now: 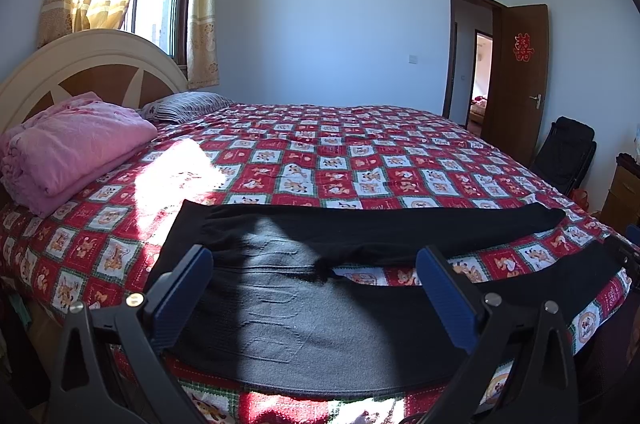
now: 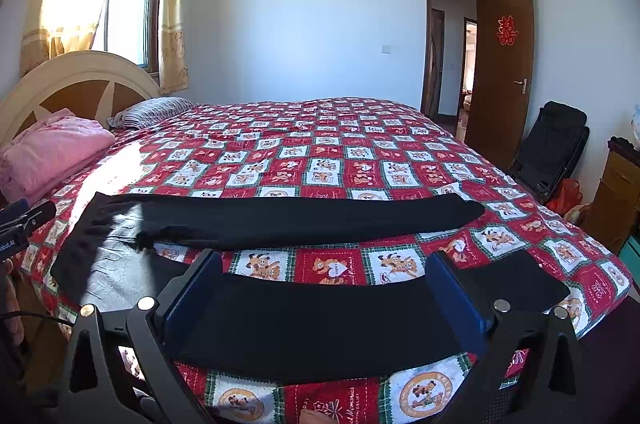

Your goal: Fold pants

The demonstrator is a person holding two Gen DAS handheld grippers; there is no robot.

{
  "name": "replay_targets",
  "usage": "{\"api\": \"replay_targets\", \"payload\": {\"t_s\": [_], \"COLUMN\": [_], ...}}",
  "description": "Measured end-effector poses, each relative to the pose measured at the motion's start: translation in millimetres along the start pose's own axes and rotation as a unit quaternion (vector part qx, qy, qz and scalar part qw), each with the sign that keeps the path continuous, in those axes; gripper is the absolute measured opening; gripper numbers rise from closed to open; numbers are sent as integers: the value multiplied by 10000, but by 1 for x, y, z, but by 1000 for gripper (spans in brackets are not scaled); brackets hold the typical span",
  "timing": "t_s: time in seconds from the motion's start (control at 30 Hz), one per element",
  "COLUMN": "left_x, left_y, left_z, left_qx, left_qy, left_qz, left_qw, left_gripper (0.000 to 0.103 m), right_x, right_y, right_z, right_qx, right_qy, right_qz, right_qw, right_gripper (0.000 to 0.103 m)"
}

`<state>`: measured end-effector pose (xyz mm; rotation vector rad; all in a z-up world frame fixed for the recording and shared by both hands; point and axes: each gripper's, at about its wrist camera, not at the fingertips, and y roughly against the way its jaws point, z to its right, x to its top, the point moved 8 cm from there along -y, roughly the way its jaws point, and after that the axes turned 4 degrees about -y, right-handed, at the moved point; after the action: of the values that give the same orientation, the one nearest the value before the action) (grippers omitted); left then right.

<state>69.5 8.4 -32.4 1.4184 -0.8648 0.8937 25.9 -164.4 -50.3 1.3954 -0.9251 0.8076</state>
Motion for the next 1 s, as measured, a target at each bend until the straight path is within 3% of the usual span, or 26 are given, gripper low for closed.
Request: {"api": "replay_targets", "payload": {"t_s": [0.77, 1.0], "left_x": [-3, -12], "left_y": [-1, -21], "left_z": [-2, -14], "left_qx": [1, -18], "left_qy": [12, -32], "left_qz": [-11, -138], "left_qw": [10000, 9999], "left_gripper": [103, 103], "right_x": [-5, -10], "right_y": [-3, -10], "right_z": [-3, -4], "right_qx": [-1, 4], "right_qy": [45, 140], "right_qz": [-60, -118], "right_qw": [10000, 9998], "right_gripper": [102, 102]}}
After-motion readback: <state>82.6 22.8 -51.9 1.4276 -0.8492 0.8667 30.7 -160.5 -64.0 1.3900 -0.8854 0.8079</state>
